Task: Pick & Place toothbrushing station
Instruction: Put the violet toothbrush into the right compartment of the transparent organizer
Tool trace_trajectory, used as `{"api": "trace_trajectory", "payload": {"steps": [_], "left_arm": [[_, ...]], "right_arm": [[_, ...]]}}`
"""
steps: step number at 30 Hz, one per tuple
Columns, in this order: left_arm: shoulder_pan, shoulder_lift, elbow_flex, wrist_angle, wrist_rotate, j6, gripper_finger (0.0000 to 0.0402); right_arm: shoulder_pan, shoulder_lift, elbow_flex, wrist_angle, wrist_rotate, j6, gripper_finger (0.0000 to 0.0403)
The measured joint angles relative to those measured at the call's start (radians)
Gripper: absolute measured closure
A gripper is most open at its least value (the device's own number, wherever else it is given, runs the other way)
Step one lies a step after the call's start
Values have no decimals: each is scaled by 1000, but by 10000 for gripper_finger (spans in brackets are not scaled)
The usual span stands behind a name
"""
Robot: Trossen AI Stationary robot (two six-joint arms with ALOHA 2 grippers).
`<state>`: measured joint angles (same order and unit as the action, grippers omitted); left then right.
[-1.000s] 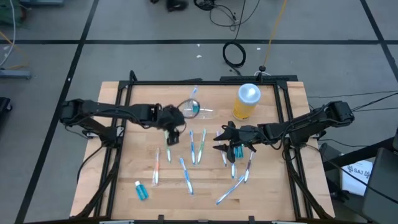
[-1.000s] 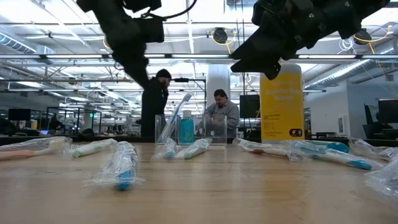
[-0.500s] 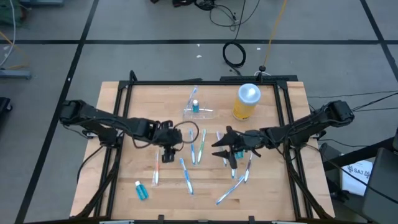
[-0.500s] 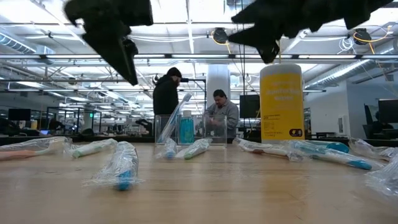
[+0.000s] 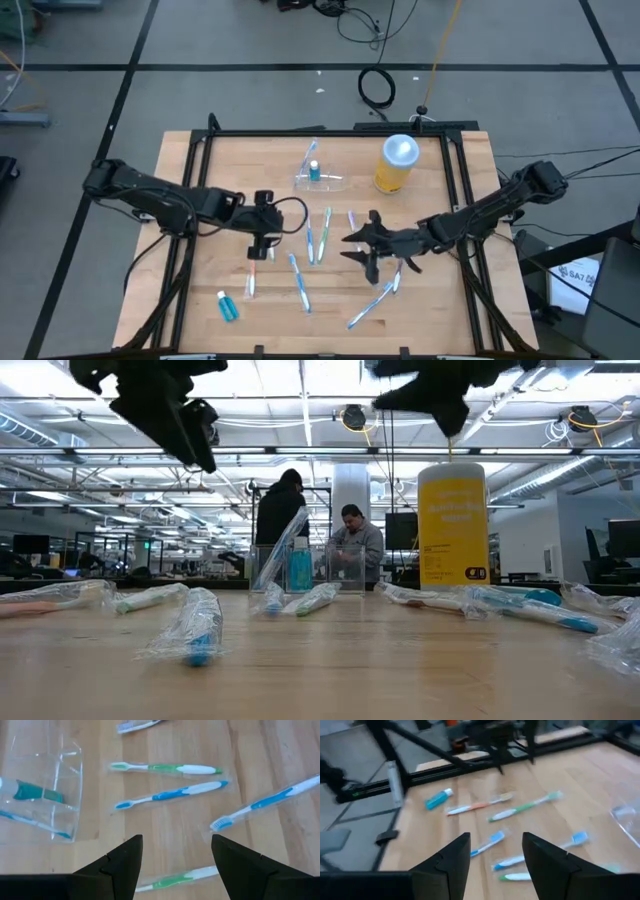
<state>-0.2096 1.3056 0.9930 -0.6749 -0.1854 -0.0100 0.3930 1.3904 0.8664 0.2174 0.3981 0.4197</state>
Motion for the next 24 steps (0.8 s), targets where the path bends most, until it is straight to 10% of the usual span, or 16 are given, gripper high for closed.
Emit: {"api": "trace_trajectory", "payload": {"steps": [10, 24], "left_arm": [[74, -32, -210, 328, 143, 77, 158], [121, -21, -194, 513, 144, 81, 158]], "right_arm": [[-97, 111, 38, -330, -2, 205, 232], [-238, 320, 1, -315, -6, 301, 232]]}}
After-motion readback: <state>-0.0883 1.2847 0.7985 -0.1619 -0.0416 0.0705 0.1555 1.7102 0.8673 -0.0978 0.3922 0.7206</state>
